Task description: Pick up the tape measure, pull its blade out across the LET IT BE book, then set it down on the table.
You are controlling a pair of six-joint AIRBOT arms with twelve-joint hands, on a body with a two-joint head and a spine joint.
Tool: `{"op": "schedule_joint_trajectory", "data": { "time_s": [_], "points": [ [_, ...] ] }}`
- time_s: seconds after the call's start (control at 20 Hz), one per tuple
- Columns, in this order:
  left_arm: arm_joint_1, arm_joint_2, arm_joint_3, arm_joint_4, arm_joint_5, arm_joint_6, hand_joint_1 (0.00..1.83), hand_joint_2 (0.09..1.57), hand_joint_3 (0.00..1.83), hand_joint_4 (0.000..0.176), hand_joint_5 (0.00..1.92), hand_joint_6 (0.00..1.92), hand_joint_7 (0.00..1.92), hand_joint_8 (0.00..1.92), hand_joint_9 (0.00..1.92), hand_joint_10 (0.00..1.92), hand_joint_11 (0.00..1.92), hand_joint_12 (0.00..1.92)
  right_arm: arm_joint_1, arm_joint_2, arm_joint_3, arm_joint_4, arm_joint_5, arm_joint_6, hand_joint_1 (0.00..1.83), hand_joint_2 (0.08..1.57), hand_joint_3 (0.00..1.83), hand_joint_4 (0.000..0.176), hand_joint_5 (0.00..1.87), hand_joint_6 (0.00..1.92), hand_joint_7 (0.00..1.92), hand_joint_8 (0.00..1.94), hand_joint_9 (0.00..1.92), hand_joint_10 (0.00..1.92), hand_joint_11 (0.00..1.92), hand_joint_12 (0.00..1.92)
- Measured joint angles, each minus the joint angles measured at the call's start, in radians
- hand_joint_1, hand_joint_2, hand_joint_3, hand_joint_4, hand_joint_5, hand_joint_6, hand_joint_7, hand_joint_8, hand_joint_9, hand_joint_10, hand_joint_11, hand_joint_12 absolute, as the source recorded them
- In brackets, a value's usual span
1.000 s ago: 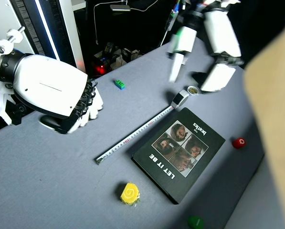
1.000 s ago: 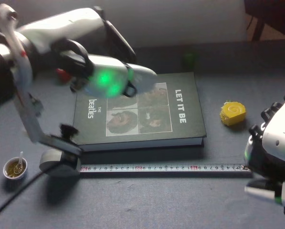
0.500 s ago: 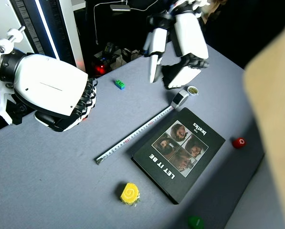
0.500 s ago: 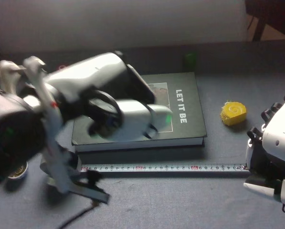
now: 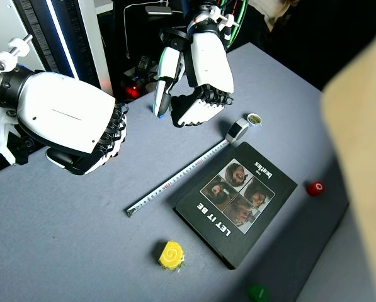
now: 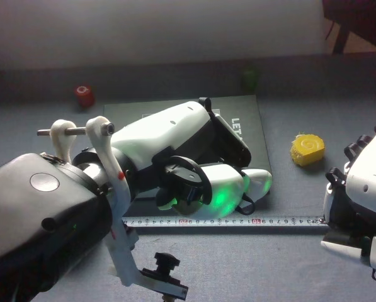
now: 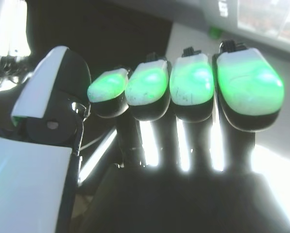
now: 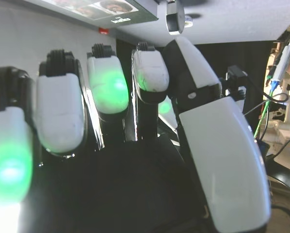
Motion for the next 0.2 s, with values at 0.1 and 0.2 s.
{"op": "schedule_joint_trajectory", "data": {
  "time_s": [0.1,0.2],
  "points": [
    [0.000,0.000,-0.001,0.000,-0.003,0.000,0.71,1.26,0.00,0.125,1.15,1.92,1.24,1.92,1.26,1.92,1.32,1.92,0.000,0.000,0.000,0.000,0.000,0.000,0.74,1.39,0.00,0.176,1.26,1.92,1.40,1.94,1.59,1.92,1.81,1.92],
    [0.000,0.000,-0.002,-0.002,-0.005,0.000,0.71,1.26,0.00,0.124,1.12,1.92,1.24,1.92,1.26,1.92,1.31,1.92,0.000,0.000,0.000,0.000,0.000,0.000,0.76,1.40,0.00,0.176,1.22,1.92,1.41,1.94,1.59,1.92,1.81,1.92]
  ]
}}
